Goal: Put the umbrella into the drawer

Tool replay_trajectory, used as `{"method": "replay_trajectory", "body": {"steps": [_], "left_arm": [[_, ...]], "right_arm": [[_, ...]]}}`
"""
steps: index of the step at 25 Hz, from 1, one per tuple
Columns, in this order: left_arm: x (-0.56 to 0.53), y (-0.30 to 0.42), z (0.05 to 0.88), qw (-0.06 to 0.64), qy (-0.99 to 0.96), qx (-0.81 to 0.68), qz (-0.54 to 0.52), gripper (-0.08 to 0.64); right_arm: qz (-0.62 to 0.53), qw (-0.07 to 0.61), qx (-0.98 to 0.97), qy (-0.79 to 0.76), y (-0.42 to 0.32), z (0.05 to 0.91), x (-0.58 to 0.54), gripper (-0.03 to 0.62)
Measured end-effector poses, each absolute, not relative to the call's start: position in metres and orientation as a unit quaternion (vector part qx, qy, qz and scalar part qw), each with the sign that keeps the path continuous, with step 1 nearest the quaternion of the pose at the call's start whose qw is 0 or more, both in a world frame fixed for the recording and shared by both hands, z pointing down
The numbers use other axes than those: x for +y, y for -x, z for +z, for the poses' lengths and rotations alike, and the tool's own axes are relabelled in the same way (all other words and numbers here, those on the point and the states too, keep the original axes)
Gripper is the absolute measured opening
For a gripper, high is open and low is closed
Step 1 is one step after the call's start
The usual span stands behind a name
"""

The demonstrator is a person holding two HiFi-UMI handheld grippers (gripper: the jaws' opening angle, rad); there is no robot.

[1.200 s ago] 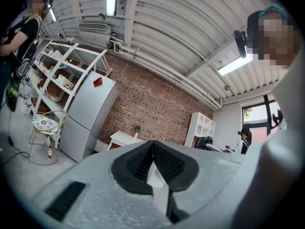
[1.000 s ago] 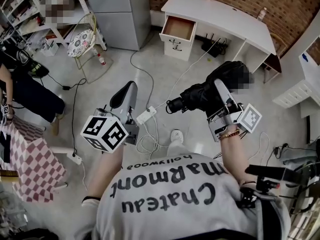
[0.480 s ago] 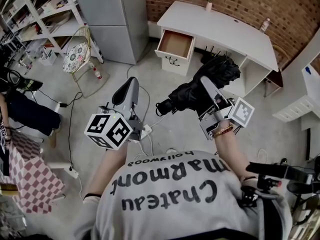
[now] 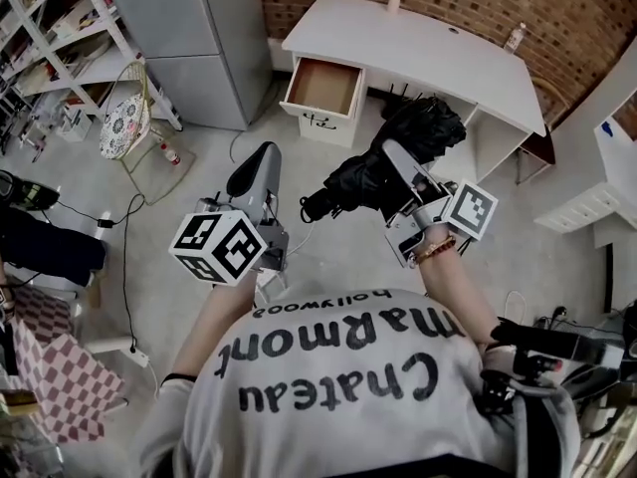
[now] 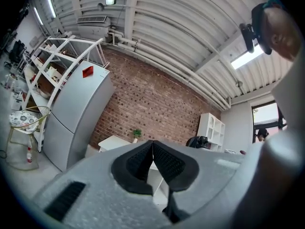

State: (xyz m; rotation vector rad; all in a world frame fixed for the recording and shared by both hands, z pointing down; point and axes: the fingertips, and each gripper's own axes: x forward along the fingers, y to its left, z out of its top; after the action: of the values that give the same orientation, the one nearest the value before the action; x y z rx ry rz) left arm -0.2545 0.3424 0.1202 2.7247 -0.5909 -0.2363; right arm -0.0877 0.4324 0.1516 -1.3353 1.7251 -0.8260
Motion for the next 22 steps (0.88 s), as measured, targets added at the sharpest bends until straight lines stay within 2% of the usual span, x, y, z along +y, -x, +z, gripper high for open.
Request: {"method": "replay_trajectory", "body": {"steps": [5,14,22], "left_arm": [[0.334,0.244,0.123,0.18,-0.961,-0.19,-0.089,0.017],[0.285,0.167,0.153,0.195,-0.963,-0.177,-0.065,0.015],[0.188,0.13,0.166,0.207,-0.958,-0.194,-0.053,0.015]], "right_arm": [[-0.328,0.391,0.664,0.547,0.087,0.165,0.434,0.259],[-0.348,0.384,0.636,0.572,0.029,0.205,0.401,0.259],[-0.359,0.37,0.628,0.582,-0.009,0.22,0.313,0.259]]}}
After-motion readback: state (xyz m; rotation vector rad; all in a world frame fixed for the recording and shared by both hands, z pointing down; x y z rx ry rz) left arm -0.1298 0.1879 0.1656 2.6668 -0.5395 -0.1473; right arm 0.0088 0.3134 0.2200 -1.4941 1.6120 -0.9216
